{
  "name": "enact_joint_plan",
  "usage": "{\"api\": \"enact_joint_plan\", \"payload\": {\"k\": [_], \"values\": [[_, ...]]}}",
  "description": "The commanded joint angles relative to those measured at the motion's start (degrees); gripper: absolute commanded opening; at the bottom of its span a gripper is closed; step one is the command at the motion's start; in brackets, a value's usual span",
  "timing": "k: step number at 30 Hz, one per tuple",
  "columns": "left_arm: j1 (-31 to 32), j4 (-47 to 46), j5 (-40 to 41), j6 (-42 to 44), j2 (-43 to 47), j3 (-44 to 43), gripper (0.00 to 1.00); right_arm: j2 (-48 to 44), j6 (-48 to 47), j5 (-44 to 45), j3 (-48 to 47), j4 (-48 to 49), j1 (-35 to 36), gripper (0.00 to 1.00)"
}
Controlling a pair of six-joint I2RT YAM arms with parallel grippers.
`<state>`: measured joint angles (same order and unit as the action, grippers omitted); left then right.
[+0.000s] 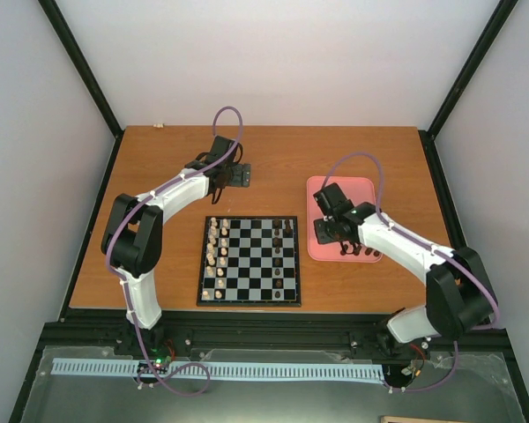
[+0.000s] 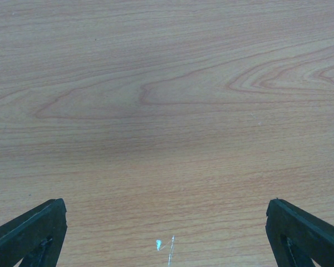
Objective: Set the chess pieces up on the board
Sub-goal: Pick up the chess piece from the storage box, then place the chess piece on the chessboard.
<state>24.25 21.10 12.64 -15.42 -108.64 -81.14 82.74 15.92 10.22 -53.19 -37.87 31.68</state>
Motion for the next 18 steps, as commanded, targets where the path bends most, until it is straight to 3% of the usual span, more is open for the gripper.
{"api": "enact_joint_plan", "payload": {"k": [1, 18], "values": [[-0.3, 0.7, 0.5, -0.4, -1.1, -2.3, 1.00, -2.6, 0.1, -2.6, -2.7, 2.4, 1.4, 0.08], [-0.3, 0.8, 0.4, -0.4, -1.1, -2.3, 1.00, 10.8, 0.7, -2.8, -10.9, 4.7, 10.4, 0.08]]}}
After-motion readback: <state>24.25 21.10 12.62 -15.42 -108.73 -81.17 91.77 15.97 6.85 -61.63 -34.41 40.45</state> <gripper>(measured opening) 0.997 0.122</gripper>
